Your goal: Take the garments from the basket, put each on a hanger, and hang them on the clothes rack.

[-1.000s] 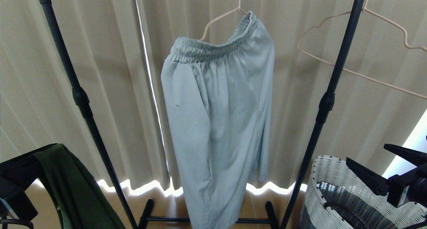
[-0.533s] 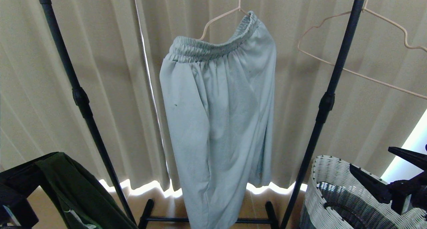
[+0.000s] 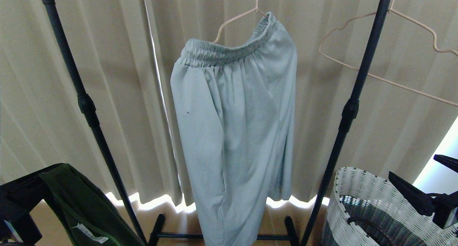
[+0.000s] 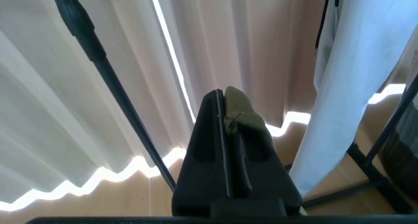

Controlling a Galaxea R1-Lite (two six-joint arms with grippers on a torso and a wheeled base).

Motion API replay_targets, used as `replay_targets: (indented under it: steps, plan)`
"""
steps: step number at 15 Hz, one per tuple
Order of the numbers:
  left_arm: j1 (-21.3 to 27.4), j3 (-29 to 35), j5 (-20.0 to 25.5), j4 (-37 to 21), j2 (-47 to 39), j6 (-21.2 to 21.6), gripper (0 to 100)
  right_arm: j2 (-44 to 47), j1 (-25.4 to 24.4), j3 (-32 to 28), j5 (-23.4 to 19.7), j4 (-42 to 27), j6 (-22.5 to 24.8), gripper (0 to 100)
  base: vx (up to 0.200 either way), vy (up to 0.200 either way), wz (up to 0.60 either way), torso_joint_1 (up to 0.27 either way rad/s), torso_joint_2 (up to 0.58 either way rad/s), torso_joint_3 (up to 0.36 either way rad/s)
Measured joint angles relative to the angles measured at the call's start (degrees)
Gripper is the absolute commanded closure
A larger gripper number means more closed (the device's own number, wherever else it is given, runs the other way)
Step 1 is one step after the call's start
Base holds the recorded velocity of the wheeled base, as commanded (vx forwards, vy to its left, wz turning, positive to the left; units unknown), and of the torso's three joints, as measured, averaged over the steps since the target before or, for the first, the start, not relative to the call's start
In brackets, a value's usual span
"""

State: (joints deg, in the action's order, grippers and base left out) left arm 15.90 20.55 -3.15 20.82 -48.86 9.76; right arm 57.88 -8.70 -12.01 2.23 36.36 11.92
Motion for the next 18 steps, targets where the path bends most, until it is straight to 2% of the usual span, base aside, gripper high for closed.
replay_targets:
  steps: [4, 8, 18]
  plan:
    - [0.0, -0.6, 0.0, 0.1, 0.2, 0.7, 100, -0.2, 0.2, 0.0, 0.0, -0.2, -0.2, 0, 0.0, 0.0, 0.0, 0.05, -0.21, -0.253]
    - [0.0, -0.8, 0.0, 0.0, 0.2, 0.7, 100, -0.2, 0.2, 0.0, 0.0, -0.2, -0.2, 0, 0.0, 0.0, 0.0, 0.112, -0.52, -0.326]
    - [0.1, -1.3, 0.1, -0.1, 0.2, 0.8, 100, -1.0, 0.3, 0.6, 0.3, -0.4, -0.1, 0, 0.0, 0.0, 0.0, 0.173, -0.47, -0.303]
